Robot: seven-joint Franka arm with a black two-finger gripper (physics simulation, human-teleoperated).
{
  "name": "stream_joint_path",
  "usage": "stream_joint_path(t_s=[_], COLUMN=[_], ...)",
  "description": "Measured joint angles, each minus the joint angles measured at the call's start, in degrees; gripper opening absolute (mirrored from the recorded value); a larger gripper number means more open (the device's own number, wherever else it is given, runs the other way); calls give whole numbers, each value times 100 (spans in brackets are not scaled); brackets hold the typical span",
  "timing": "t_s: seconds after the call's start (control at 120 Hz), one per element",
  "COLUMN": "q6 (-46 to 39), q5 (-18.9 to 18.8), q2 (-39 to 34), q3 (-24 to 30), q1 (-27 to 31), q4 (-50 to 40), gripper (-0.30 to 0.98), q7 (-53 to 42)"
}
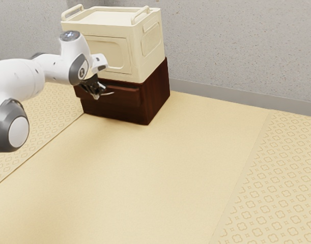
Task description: Push the drawer handle with one arm to close the drawer
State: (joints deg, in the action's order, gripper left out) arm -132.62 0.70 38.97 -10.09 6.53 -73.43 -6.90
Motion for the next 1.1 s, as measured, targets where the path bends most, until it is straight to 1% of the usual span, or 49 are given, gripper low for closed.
stream_joint_path(t_s=[0.158, 0.55, 0.667, 0.717, 0.8, 0.867, 0.992, 1.1], q6=[-90, -479, -569, -585, -426, -240, 30, 161], q5=[-5, -7, -34, -44, -97, -155, -217, -269], q2=[213, 431, 465, 436, 364, 44, -1121, -2166], q3=[99, 258, 279, 274, 262, 275, 277, 219], q1=[62, 166, 183, 175, 148, 152, 84, -144], q4=[308, 514, 522, 467, 347, -27, -1371, -2471], gripper=[-10, -10, -11, -10, -10, -10, -10, -10], q7=[-9, -30, -11, -7, -14, -19, -28, -34])
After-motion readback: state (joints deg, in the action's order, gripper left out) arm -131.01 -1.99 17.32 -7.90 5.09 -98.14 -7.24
